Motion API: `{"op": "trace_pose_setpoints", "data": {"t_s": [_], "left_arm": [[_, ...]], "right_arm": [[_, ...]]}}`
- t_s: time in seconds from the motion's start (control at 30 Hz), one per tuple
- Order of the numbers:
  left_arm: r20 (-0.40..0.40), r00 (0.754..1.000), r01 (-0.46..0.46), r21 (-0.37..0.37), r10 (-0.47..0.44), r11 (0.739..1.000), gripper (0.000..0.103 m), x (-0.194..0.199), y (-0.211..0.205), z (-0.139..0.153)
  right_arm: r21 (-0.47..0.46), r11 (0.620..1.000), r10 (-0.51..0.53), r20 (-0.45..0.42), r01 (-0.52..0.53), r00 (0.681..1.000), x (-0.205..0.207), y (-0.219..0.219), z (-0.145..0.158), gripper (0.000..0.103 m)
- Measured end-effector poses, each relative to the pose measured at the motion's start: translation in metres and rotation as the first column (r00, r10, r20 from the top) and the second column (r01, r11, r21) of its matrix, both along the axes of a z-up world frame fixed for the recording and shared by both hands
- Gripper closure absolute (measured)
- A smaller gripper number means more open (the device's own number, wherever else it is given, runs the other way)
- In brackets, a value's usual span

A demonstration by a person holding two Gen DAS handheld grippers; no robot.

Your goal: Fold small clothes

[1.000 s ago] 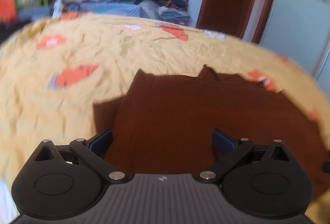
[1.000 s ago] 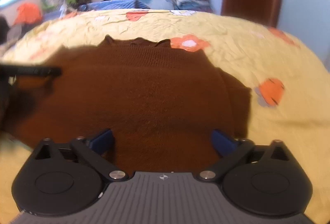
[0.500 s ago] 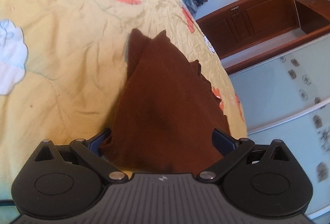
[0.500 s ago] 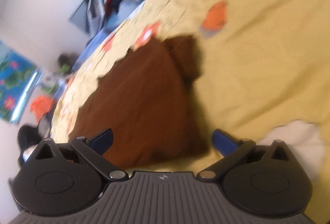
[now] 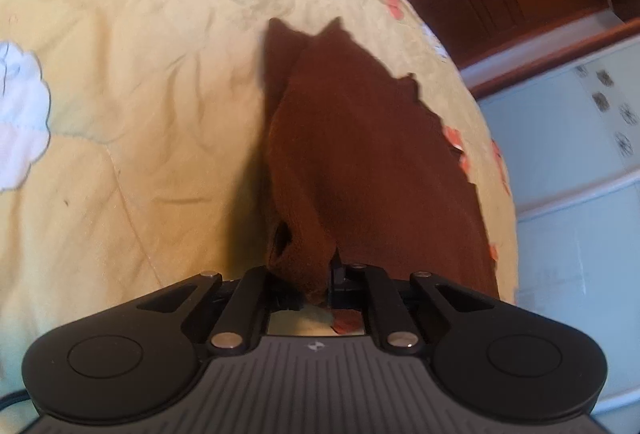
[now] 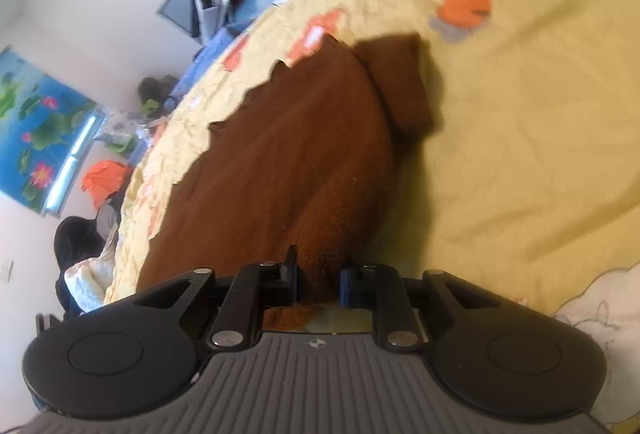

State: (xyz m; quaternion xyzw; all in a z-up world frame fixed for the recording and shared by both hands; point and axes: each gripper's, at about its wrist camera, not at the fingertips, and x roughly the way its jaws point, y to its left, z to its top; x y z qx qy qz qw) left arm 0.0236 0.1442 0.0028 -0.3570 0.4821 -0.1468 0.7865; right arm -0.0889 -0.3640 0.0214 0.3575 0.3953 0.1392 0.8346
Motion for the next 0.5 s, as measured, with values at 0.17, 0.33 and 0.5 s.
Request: {"op": "trace_pose_setpoints", "data": {"t_s": [0.17,0.33,0.5], "left_arm": [[0.042,0.995,0.083,0.138,-0.089,0.987,0.095,-0.013,0.003,0.01],[0.075,0.986,0.122,0.255,-0.146,0.959,0.077,-0.029,0.003,0.018],[0.338,0.91,0.037,0.514,-0.242,0.857,0.024,-0.052,-0.022,0.08]], "right_arm": [[-0.045,0.999,0.026,0.021,-0.026,0.999,-0.024,-0.014,0.015,0.082],[-0.048,0.999,0.002,-0.033,-0.003,0.999,-0.031,-0.015,-0.002,0.056],[-0.305,0.948,-0.04,0.171,0.092,0.985,-0.036,0.0,0.055,0.035]]}}
